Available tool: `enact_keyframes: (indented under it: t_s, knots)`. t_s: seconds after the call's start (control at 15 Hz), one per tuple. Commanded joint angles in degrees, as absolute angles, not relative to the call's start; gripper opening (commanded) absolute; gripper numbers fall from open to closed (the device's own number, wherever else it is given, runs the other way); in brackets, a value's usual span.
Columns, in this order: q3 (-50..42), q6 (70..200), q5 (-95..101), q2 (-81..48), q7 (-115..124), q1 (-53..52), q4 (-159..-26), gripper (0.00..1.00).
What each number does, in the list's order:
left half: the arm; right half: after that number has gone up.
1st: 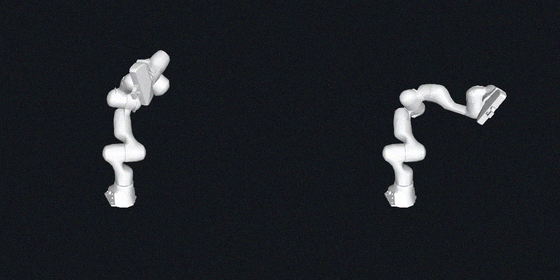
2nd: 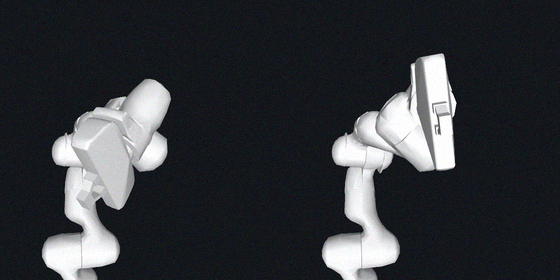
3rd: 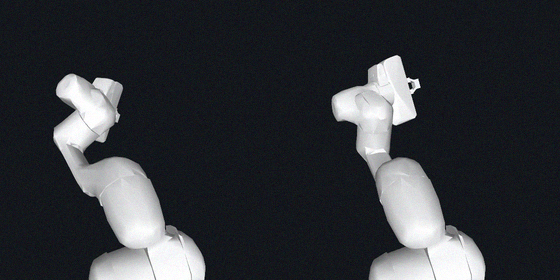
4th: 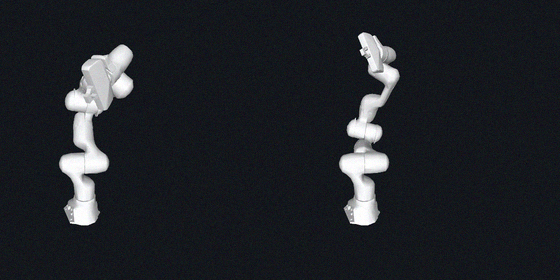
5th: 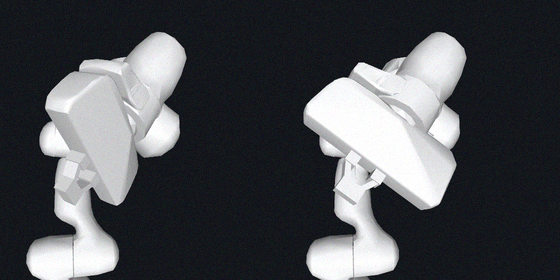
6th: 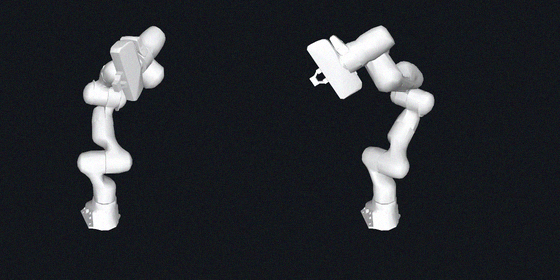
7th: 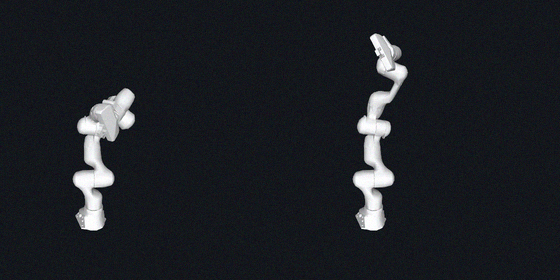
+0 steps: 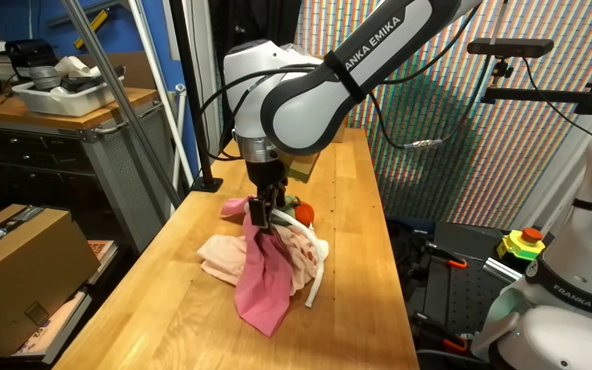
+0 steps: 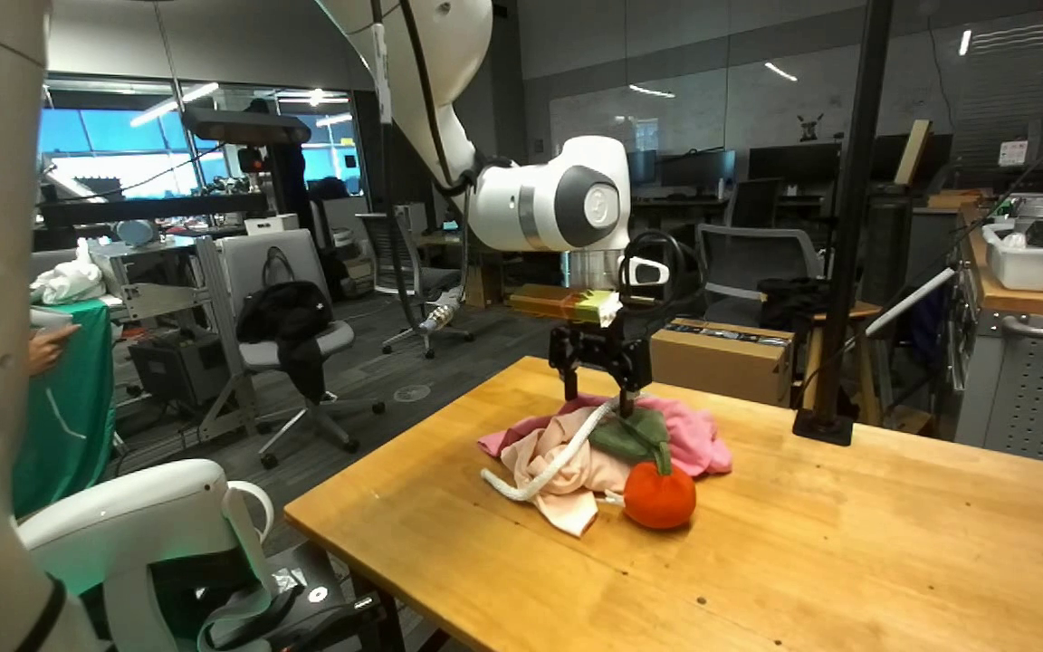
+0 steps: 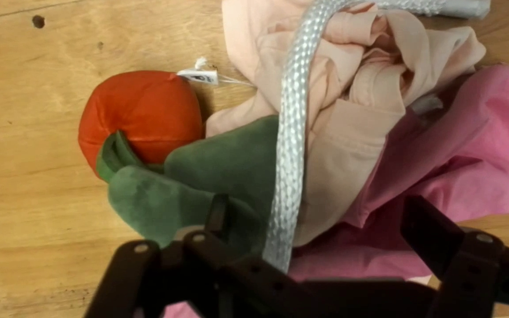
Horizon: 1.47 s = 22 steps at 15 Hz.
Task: Spread the objects across on the table
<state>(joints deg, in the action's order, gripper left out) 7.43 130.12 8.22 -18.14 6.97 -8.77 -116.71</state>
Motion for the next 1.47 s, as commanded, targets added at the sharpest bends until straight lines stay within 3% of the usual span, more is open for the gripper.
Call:
enact_keyframes:
  t_s: [0.0, 0.67, 0.8, 0.87, 1.2, 1.4]
  knots:
    - [6.12, 130.89, 10.38, -18.3, 8.82, -10.26, -116.27, 1.0]
    - [5.84, 129.29, 12.83, -17.63, 11.44, -11.56, -115.95, 1.0]
    - [5.89, 129.22, 13.0, -17.54, 11.74, -11.75, -115.96, 0.74]
    - [5.88, 129.09, 13.09, -17.53, 11.95, -11.86, -115.9, 0.66]
    - [5.85, 128.78, 13.54, -17.34, 12.5, -12.2, -115.83, 0.27]
    - [5.81, 128.38, 14.22, -16.97, 13.0, -12.5, -115.82, 0.09]
